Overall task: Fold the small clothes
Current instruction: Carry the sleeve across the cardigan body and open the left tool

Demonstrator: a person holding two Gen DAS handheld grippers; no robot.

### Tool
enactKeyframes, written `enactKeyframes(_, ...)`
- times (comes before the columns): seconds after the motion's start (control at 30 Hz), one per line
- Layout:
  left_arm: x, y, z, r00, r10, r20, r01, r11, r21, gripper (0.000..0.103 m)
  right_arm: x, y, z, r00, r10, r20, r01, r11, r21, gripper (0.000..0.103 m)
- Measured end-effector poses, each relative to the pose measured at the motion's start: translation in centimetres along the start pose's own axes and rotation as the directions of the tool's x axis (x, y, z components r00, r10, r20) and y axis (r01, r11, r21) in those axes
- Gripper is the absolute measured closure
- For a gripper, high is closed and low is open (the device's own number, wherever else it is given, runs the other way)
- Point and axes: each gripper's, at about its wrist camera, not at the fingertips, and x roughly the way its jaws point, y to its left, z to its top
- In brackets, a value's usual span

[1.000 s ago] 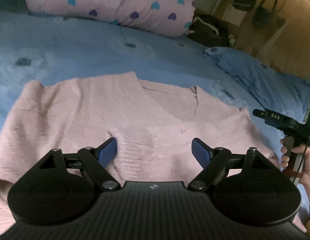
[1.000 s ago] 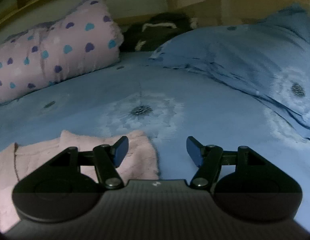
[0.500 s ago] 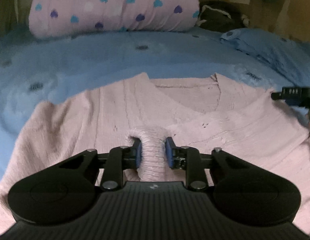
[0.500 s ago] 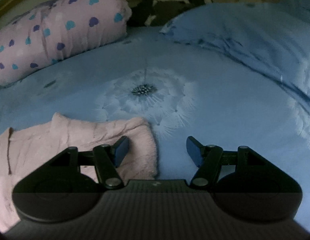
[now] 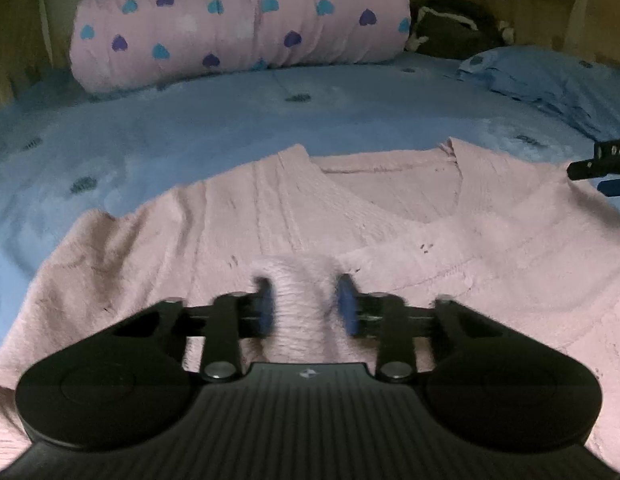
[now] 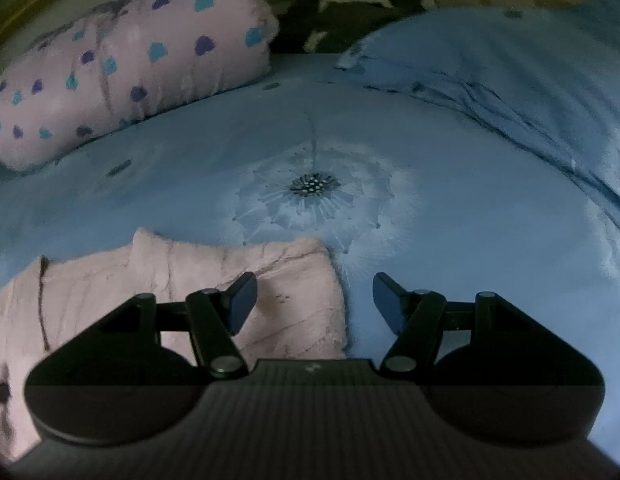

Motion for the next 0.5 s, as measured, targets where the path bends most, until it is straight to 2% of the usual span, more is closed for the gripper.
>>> enactKeyframes(0.07, -0.2, 0.0, 0.2, 0.999, 0.03, 0.017, -0.03, 1.0, 0.009, 0.077, 0.1, -0.2, 0.1, 0.999, 0.034, -0.015, -0.033, 0.998, 0.06, 0.036)
enactKeyframes(0.13, -0.1, 0.2, 0.5, 0.996, 0.081, 0.026, -0.082, 0.997, 0.013, 0.077, -0.1, 0.0, 0.2, 0.998, 0.066, -0.013, -0.065, 0.995, 0.074, 0.036)
enactKeyframes(0.27, 0.0, 1.0, 0.6, 0.981, 0.189, 0.046, -0.19, 0.981, 0.025, 0.077, -0.1, 0.2, -0.1, 0.998, 0.066, 0.013, -0.067, 0.993, 0.096, 0.036)
enactKeyframes(0.4, 0.9, 2.1, 0.6, 0.978, 0.209, 0.012, -0.209, 0.978, 0.012, 0.074, 0.5, -0.2, -0.2, 0.996, 0.089, 0.006, -0.089, 0.99, 0.111, 0.037)
enactKeyframes(0.5, 1.3, 1.6, 0.2, 0.971, 0.238, 0.017, -0.238, 0.97, 0.053, 0.069, 0.7, -0.9, -0.2, 0.997, 0.072, 0.022, -0.074, 0.992, 0.103, 0.036)
